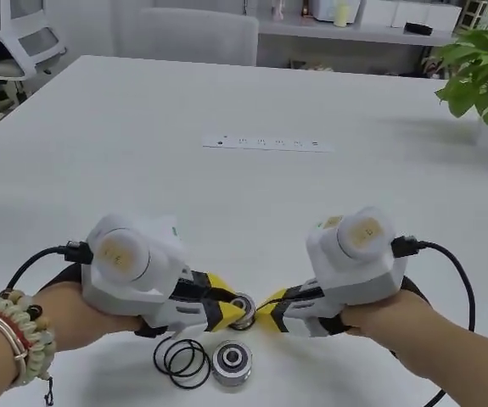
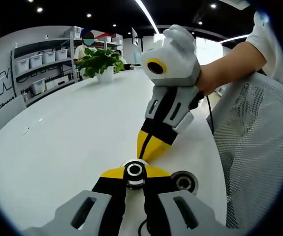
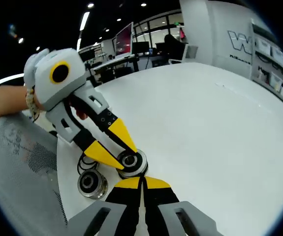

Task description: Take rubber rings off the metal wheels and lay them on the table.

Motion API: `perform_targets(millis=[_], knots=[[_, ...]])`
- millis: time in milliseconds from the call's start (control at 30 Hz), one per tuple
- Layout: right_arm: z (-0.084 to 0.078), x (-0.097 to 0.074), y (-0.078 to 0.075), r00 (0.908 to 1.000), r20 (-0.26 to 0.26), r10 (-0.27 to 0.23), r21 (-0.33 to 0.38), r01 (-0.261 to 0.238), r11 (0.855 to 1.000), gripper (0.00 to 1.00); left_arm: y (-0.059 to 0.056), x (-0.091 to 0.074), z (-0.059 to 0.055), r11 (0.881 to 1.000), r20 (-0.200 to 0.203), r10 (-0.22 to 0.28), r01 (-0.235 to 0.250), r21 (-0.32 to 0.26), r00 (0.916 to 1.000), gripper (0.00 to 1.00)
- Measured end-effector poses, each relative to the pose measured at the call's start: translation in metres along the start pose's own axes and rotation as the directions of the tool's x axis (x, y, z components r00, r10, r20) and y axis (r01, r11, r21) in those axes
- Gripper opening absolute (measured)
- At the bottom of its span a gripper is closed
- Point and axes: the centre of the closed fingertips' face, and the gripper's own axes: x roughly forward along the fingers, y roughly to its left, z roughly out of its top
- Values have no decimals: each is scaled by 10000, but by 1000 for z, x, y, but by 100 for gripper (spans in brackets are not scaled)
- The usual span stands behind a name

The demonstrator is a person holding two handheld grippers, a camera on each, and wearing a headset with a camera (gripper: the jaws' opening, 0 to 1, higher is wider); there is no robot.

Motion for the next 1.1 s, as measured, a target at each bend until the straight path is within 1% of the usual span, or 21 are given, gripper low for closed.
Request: perform_targets(millis=[67, 100, 133, 233, 267, 300, 333, 367, 400, 467, 533, 567, 600, 633, 667, 700, 900, 1100], knots=[[1, -1, -2, 9991, 345, 230, 1159, -269, 9929, 0, 0, 0, 0, 10000, 16, 9, -9, -9, 10000, 8], [2, -2, -4, 9983, 521, 276, 1537, -353, 9875, 0, 0, 0, 0, 10000, 25, 8, -8, 2, 10000, 7], [1, -2, -4, 9977, 596, 331, 1825, -435, 9822, 0, 0, 0, 0, 10000, 34, 8, -8, 3, 10000, 7], [3, -3, -4, 9968, 732, 322, 2348, -486, 9708, 0, 0, 0, 0, 10000, 33, 8, -8, 15, 10000, 8], [6, -3, -6, 9951, 949, 275, 2511, -506, 9666, 0, 0, 0, 0, 10000, 35, 10, -10, 13, 10000, 8], [7, -4, -6, 9947, 978, 331, 2571, -573, 9647, 0, 0, 0, 0, 10000, 33, 14, -14, 10, 10000, 8], [10, -6, -5, 9931, 1110, 374, 2565, -650, 9644, 0, 0, 0, 0, 10000, 27, 19, -19, 15, 10000, 8], [10, -6, -5, 9935, 1073, 389, 2518, -650, 9656, 0, 0, 0, 0, 10000, 26, 20, -20, 16, 10000, 8], [10, -6, -3, 9945, 985, 369, 2238, -583, 9729, 0, 0, 0, 0, 10000, 27, 19, -19, 23, 10000, 8], [11, -6, -1, 9955, 889, 321, 2059, -499, 9773, 0, -1, 0, 0, 10000, 31, 16, -16, 31, 10000, 8], [12, -7, -1, 9953, 903, 347, 2022, -524, 9779, 0, -1, 0, 0, 10000, 34, 14, -14, 25, 10000, 8], [14, -9, 1, 9941, 963, 490, 2013, -677, 9772, 0, -1, 0, 0, 10000, 41, 18, -18, 8, 10000, 8], [16, -9, 7, 9932, 947, 683, 2066, -868, 9746, 0, -1, 0, 0, 10000, 64, 30, -29, -57, 10000, 8], [15, -9, 5, 9962, 786, 366, 1288, -465, 9906, 0, -1, 0, 0, 10000, 81, 35, -34, -90, 10000, 8], [14, -9, 5, 9972, 679, 299, 1080, -372, 9935, 0, -1, 0, 0, 10000, 81, 41, -40, -83, 10000, 8], [15, -9, 6, 9977, 636, 240, 986, -302, 9947, 0, -1, 0, 0, 9999, 86, 43, -42, -91, 10000, 8], [17, -10, 9, 9970, 685, 349, 980, -416, 9943, 0, -1, 0, 0, 9999, 89, 49, -48, -96, 9999, 8], [17, -10, 13, 9974, 590, 411, 679, -451, 9967, 0, -1, 1, 1, 10000, 106, 38, -37, -90, 9999, 8]])
